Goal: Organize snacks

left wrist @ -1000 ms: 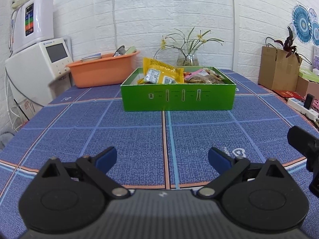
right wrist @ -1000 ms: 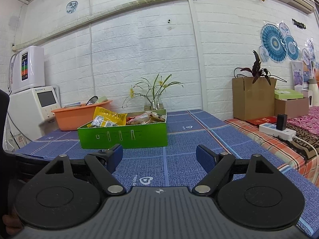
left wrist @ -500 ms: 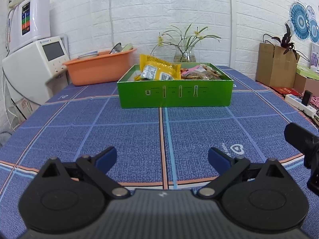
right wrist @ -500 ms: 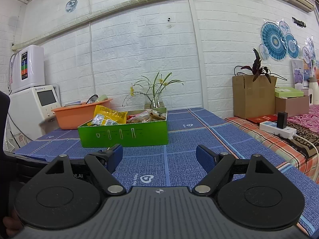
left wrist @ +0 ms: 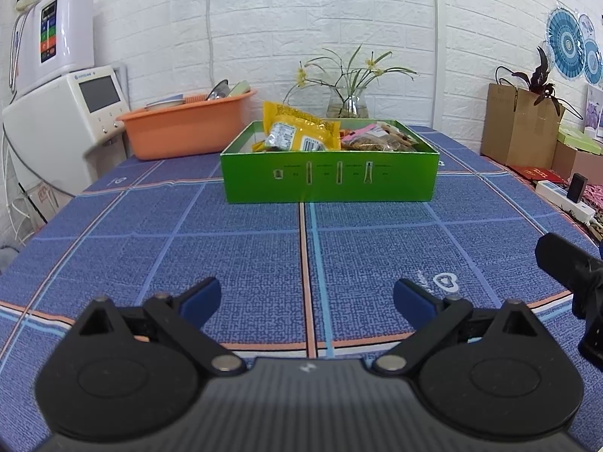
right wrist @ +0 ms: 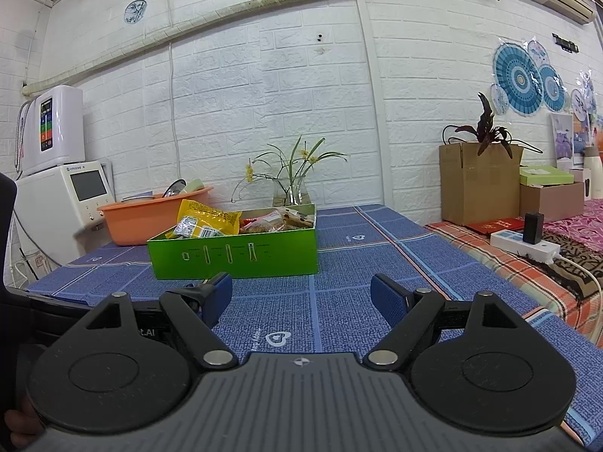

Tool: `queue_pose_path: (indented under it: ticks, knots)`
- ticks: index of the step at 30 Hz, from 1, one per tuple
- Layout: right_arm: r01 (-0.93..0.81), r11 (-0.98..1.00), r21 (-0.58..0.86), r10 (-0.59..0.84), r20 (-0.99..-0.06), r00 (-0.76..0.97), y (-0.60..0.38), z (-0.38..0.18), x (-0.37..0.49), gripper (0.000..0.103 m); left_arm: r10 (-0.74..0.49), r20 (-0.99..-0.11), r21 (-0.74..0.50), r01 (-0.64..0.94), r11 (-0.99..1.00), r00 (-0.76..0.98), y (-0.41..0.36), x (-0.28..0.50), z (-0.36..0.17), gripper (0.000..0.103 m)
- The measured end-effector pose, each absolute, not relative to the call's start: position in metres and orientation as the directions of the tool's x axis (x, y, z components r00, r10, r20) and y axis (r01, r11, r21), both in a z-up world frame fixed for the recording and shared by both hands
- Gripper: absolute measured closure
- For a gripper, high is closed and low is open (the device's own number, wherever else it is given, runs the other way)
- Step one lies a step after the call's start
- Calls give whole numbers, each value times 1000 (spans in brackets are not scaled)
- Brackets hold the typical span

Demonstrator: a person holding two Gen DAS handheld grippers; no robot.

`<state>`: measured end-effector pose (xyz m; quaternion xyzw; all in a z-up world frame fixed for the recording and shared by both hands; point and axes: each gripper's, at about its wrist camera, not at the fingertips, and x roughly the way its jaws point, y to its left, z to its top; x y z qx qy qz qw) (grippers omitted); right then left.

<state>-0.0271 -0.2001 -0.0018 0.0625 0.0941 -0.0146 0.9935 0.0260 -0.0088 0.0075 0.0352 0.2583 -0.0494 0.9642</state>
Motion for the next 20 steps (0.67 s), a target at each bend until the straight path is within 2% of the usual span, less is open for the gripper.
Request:
queue_pose_path:
  ticks: [20]
  knots:
    - [41, 992, 121, -17, -189, 982, -200, -2, -27, 0, -101, -480, 26, 129, 991, 871, -6, 20, 9, 5]
